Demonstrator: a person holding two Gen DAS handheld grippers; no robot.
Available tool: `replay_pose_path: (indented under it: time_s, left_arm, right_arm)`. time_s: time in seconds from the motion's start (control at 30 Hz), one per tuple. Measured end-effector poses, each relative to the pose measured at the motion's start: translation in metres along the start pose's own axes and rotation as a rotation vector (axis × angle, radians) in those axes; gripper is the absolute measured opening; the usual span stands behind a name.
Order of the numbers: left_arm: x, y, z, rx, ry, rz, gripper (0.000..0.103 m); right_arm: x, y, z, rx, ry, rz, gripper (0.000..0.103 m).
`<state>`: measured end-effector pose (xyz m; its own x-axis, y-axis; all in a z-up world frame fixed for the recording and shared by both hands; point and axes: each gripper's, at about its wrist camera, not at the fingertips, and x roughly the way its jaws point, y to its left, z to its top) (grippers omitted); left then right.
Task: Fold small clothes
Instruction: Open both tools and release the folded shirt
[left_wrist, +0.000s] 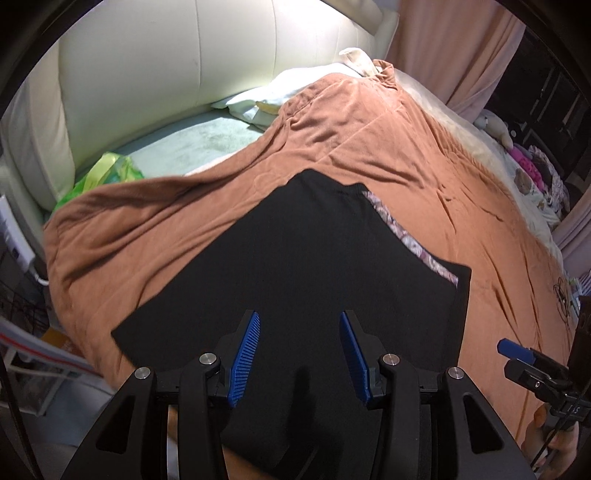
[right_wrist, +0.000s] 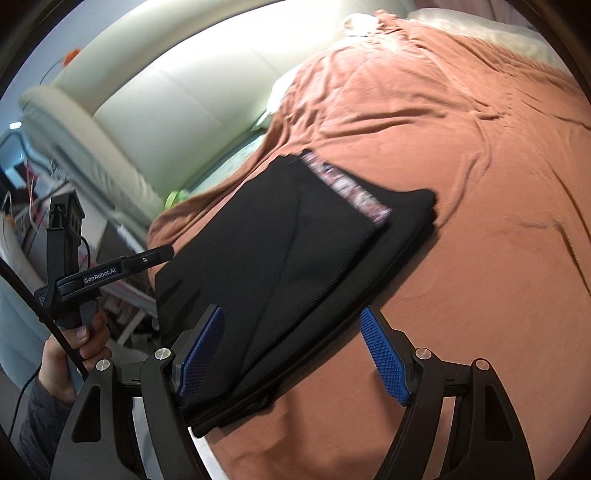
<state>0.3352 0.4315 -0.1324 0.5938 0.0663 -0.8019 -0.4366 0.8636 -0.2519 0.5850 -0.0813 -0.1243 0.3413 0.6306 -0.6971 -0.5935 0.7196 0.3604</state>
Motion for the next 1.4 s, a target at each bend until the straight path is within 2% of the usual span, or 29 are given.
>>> replay_pose_path:
  time_s: [0.4,0.57,0.83,1.03,1.27,1.4]
  left_arm:
    - [-0.006,0.008,-0.062,-0.003,0.039,-0.017,0.047]
    - [0.000,0.010,-0.087,-0.014,0.062,-0.021,0.047]
    - [0.002,0.008,-0.120,-0.023,0.075,-0.049,0.051]
    - [-0.013,0.003,-0.124,-0.024,0.075,-0.070,0.051]
    - [-0.056,-0.020,-0.130,-0.016,0.001,-0.086,0.051]
    - [-0.081,-0.041,-0.133,0.004,-0.050,-0.105,0.057]
  right_arm:
    - [0.033,0.067,-0.033,-0.129,0.097,-0.087,0.075]
    - [0.057,0.069,-0.054,-0.138,0.163,-0.155,0.066]
    - [0.058,0.070,-0.070,-0.117,0.171,-0.190,0.066]
    - [0.030,0.075,-0.076,-0.132,0.150,-0.216,0.066]
    - [-0.041,0.066,-0.080,-0.102,0.054,-0.214,0.066]
    - [-0.085,0.061,-0.087,-0.078,0.001,-0.236,0.066]
